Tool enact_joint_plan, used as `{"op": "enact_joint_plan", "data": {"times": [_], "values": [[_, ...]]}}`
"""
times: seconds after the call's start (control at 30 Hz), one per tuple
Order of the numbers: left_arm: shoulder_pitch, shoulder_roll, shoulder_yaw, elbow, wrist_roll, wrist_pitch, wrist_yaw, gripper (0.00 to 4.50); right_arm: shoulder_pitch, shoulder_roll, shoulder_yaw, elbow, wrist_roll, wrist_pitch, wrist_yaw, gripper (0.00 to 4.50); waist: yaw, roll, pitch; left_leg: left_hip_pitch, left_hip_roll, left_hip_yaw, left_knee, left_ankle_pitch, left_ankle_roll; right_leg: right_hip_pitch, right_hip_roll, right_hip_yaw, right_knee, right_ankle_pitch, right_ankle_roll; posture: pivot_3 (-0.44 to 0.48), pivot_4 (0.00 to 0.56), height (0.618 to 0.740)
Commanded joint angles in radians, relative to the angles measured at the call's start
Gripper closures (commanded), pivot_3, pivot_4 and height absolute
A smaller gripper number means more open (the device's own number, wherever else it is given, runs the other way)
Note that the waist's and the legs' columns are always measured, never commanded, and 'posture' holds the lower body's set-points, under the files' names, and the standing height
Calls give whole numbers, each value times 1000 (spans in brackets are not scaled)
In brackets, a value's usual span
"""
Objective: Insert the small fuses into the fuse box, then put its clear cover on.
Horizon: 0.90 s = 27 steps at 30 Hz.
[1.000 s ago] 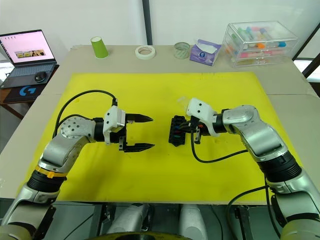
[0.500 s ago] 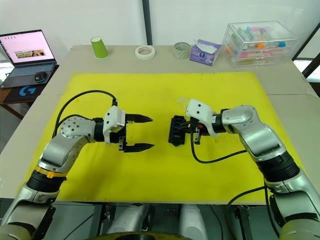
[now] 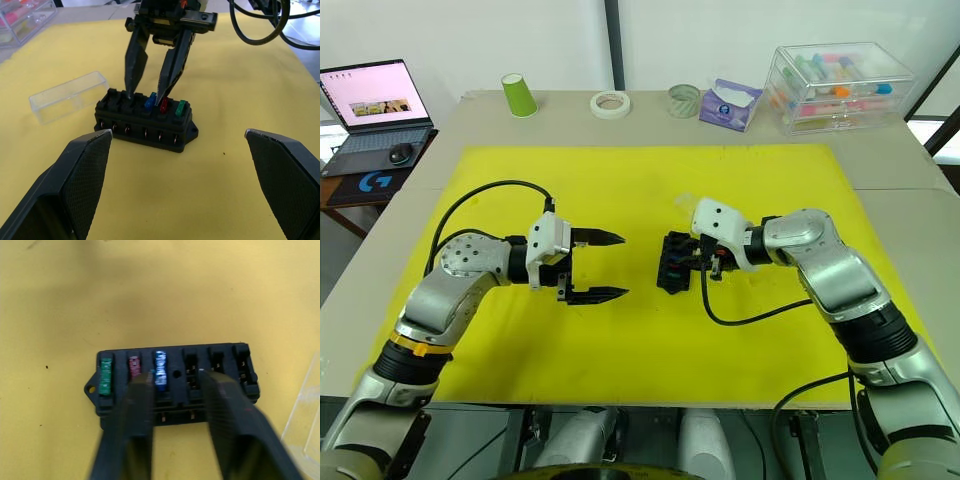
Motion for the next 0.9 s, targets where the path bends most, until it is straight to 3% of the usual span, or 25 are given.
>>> {"op": "enact_joint_plan", "data": {"times": [0.03,0.07,0.9], "values": [[-2,6,-3,-31,-2,-5,-3,0,-6,8,-10,-2,3,-5,8,1800,0,0,0,0,0,0,0,0,0,0,0,0,0,0,0,0,150,740],[-2,6,-4,-32,-2,-4,-4,0,-6,8,-12,-2,3,-4,8,1585,0,0,0,0,0,0,0,0,0,0,0,0,0,0,0,0,150,740],[-7,-12,-7,-28,7,-10,6,0,-7,22,-132,-16,101,-10,1,1585,0,0,0,0,0,0,0,0,0,0,0,0,0,0,0,0,150,740]]}}
